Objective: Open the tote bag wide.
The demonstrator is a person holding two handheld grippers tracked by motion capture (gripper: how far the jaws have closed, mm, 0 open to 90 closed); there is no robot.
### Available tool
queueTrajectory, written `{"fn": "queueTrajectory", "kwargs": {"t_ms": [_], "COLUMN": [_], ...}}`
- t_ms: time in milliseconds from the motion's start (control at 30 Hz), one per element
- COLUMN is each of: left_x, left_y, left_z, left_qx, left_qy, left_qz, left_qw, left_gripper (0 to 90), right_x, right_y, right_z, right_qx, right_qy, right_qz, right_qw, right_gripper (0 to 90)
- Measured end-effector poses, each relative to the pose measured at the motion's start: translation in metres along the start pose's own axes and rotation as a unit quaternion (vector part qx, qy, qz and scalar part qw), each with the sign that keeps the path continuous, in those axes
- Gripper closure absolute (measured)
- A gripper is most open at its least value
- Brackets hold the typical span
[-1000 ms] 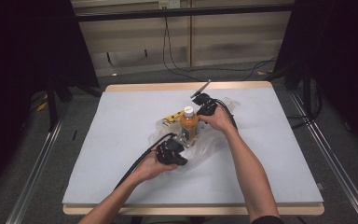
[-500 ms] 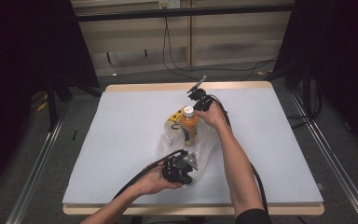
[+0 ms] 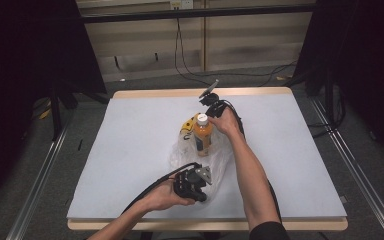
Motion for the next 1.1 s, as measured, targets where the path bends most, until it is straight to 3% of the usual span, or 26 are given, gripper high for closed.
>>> {"fn": "queueTrajectory", "kwargs": {"t_ms": [133,167,233,267,333,400,433,533,600,667,733,900,933,1000,1100], "left_x": [-0.018,-0.025,-0.035,-0.045,-0.055,-0.068,-0.071,-0.079,-0.079,-0.071,-0.062,-0.047,-0.046,-0.043,-0.042], "left_y": [0.007,0.009,0.011,0.014,0.019,0.030,0.034,0.049,0.059,0.068,0.076,0.095,0.098,0.104,0.113], "left_z": [0.002,0.004,0.006,0.007,0.008,0.011,0.012,0.014,0.014,0.007,-0.003,-0.036,-0.041,-0.049,-0.059], "left_qx": [-0.012,-0.013,-0.016,-0.016,-0.015,-0.022,-0.023,-0.031,-0.039,-0.039,-0.061,-0.109,-0.118,-0.134,-0.149], "left_qy": [-0.036,-0.047,-0.060,-0.072,-0.082,-0.086,-0.092,-0.103,-0.101,-0.062,-0.059,-0.047,-0.043,-0.043,-0.047], "left_qz": [0.008,0.022,0.028,0.048,0.052,0.075,0.075,0.088,0.095,0.114,0.111,0.122,0.118,0.126,0.133], "left_qw": [0.9993,0.9986,0.9976,0.9961,0.9952,0.9932,0.9927,0.9903,0.9896,0.9908,0.9901,0.9854,0.9851,0.9820,0.9787], "left_gripper": [90.0,90.0,90.0,90.0,90.0,90.0,90.0,90.0,90.0,90.0,90.0,90.0,90.0,90.0,90.0], "right_x": [-0.012,-0.017,-0.029,-0.034,-0.044,-0.052,-0.057,-0.065,-0.071,-0.075,-0.076,-0.069,-0.065,-0.061,-0.055], "right_y": [0.003,0.004,0.008,0.010,0.014,0.017,0.019,0.022,0.021,0.019,0.017,0.014,0.013,0.010,0.005], "right_z": [-0.005,-0.006,-0.008,-0.010,-0.014,-0.018,-0.021,-0.027,-0.031,-0.036,-0.044,-0.072,-0.078,-0.085,-0.092], "right_qx": [-0.012,-0.016,-0.014,-0.017,-0.025,-0.037,-0.039,-0.048,-0.046,-0.048,-0.048,-0.061,-0.060,-0.054,-0.058], "right_qy": [0.000,-0.003,-0.018,-0.023,-0.032,-0.033,-0.043,-0.051,-0.061,-0.068,-0.067,-0.053,-0.048,-0.040,-0.041], "right_qz": [0.046,0.057,0.082,0.089,0.096,0.093,0.106,0.107,0.117,0.128,0.131,0.130,0.133,0.130,0.138], "right_qw": [0.9989,0.9983,0.9964,0.9956,0.9946,0.9945,0.9927,0.9918,0.9902,0.9883,0.9880,0.9883,0.9881,0.9892,0.9880], "right_gripper": [90.0,90.0,90.0,90.0,90.0,90.0,90.0,90.0,90.0,90.0,90.0,90.0,90.0,90.0,90.0]}}
Point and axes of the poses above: each handheld gripper's, and its own axes: x roughly forward along the jaws, z roughly out of its top, y roughly to its left, the point moved 5 cm from there along x, roughly forward along the jaws, and after that the axes turned 12 degrees about x, right-handed, at the moved point
